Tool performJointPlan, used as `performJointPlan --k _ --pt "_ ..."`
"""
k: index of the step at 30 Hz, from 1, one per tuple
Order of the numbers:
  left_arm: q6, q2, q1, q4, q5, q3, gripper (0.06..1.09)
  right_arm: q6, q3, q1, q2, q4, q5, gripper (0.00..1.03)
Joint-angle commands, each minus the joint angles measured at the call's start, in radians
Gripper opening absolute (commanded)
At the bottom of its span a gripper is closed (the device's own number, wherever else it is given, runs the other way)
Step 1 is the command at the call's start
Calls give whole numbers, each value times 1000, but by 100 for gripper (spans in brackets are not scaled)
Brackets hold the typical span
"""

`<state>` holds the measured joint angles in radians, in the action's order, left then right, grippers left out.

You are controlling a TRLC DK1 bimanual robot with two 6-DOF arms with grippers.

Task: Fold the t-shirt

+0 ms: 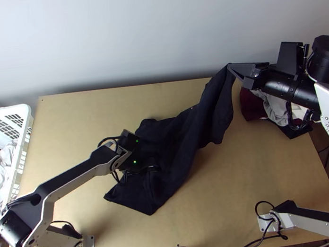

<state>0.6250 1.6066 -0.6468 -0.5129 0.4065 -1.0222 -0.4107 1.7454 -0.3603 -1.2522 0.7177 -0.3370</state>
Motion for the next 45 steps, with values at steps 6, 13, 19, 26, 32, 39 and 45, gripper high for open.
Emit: performJointPlan --k 6,13,19,26,32,39,45 --pt "-28 62 -8 -6 -15 -18 102 12 11 3 -3 -3 3 3" --pt "-15 84 16 -15 -18 -67 80 10 -4 4 -6 -3 3 3" --pt "-19 115 55 -42 -17 -118 10 6 -30 -8 -7 -3 4 3" --pt "-65 26 58 -87 -37 -124 10 10 -38 0 -10 -8 4 3" --pt "-157 -54 118 -335 -244 -375 10 10 -37 1 -12 -20 4 3" --pt "-220 -77 228 -562 -351 -891 10 9 29 69 -32 -41 7 3" --pt "-222 -82 452 -478 -373 -1092 10 -36 197 170 -102 -67 99 3"
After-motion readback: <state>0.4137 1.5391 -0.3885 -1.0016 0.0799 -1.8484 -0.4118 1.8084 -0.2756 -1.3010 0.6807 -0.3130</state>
